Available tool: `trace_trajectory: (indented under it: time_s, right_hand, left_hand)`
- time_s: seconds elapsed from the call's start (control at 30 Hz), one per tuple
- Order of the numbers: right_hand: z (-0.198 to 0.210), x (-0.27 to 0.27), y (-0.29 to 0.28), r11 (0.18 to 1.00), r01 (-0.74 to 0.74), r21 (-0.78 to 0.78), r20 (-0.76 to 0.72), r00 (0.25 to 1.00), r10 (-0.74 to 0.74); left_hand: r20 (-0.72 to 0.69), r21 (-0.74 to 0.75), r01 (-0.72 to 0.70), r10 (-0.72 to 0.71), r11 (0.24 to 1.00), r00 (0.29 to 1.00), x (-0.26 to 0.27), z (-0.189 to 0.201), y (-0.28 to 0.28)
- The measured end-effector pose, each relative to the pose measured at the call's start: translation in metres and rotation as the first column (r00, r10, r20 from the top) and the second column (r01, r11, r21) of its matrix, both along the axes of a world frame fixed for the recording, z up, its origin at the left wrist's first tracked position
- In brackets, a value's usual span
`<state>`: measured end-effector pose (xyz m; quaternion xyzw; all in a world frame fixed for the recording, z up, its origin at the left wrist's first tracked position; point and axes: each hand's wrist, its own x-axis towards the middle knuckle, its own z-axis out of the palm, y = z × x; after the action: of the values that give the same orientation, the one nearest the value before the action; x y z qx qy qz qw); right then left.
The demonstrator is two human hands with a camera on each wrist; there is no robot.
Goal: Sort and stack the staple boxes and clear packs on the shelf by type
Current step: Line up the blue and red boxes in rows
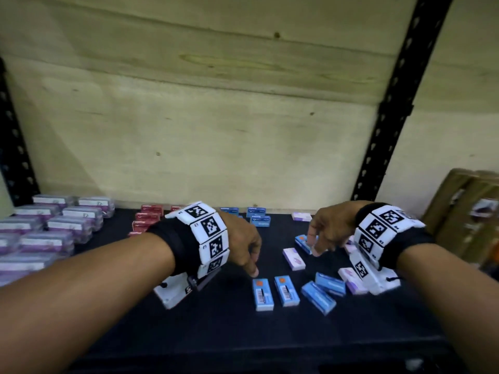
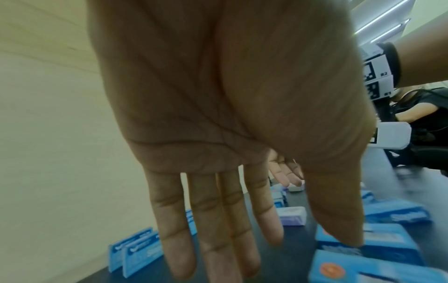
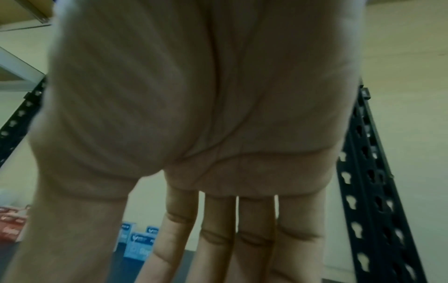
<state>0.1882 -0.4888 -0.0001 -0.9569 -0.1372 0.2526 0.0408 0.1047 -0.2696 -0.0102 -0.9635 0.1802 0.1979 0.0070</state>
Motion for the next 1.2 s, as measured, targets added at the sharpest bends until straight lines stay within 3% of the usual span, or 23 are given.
trace_trajectory:
  time_s: [0.37,0.7,0.93,1.2]
  right_hand:
    - [-0.022,-0.055,-0.018,0.997,-0.019,-0.077,0.097,0.995,0.027]
    - [-0.039,-0.072,-0.028,0.996,-0.037,-0.077,0.206,0.977,0.052]
    - [-0.031,-0.073,-0.033,0.998,-0.013,-0.058,0.341,0.94,0.032]
    - [-0.027,-0.066,-0.035,0.998,-0.056,0.009,0.387,0.921,0.048]
  left_hand:
    - [-0.009,0.113,-0.027,0.028,0.993,1.0,-0.03,-0.024,-0.023]
    - [0.014,0.078,-0.035,0.034,0.996,0.999,-0.039,-0.021,-0.015]
    - [0.07,0.092,-0.179,0.173,0.979,0.982,-0.036,-0.032,-0.018]
    - [0.112,0.096,-0.139,0.128,0.986,0.985,-0.033,-0.028,-0.026]
